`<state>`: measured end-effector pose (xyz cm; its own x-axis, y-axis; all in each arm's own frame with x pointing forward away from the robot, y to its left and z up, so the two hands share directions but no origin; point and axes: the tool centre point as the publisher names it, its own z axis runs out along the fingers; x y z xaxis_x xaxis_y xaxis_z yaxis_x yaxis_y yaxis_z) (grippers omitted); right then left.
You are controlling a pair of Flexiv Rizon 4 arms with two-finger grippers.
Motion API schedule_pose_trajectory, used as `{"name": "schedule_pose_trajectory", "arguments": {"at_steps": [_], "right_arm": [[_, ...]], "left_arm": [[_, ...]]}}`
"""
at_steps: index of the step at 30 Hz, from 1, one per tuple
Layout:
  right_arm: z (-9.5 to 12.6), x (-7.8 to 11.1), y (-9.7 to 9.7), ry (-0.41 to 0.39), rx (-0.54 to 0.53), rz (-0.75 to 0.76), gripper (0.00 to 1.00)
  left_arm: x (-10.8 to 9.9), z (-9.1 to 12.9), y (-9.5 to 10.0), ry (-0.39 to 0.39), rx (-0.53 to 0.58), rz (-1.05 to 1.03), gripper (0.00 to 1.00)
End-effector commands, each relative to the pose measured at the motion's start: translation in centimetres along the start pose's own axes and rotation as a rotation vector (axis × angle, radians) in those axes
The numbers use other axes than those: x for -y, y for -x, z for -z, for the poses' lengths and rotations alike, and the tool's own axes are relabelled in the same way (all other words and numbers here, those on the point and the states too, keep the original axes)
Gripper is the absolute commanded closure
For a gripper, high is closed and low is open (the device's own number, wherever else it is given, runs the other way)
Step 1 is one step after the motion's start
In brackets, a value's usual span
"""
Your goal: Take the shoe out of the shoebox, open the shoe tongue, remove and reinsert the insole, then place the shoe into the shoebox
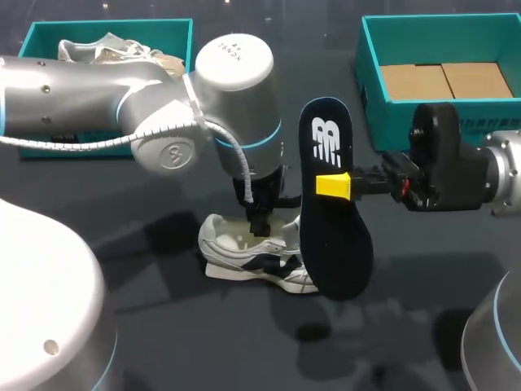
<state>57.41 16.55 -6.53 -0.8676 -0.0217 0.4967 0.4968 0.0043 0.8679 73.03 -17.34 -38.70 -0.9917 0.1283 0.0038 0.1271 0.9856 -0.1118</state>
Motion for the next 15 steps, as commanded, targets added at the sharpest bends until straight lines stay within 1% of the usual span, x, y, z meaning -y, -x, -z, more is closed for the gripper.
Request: {"name": "schedule_pose_trajectory", "arguments": {"at_steps": [1, 9, 15], "right_arm": [[-0.1, 0.1, -0.1, 0.001, 0.003, 0.000, 1.00], [-0.1, 0.1, -0.1, 0.001, 0.003, 0.000, 1.00], [-0.1, 0.1, -0.1, 0.001, 0.003, 0.000, 1.00]], "left_arm": [[-0.2, -0.2, -0.1, -0.005, -0.013, -0.009, 1.00], [-0.5, 1.4, -0.8, -0.023, -0.031, -0.072, 1.00], [-0.2, 3.5, -1.4, -0.033, -0.055, -0.227, 1.00]]}}
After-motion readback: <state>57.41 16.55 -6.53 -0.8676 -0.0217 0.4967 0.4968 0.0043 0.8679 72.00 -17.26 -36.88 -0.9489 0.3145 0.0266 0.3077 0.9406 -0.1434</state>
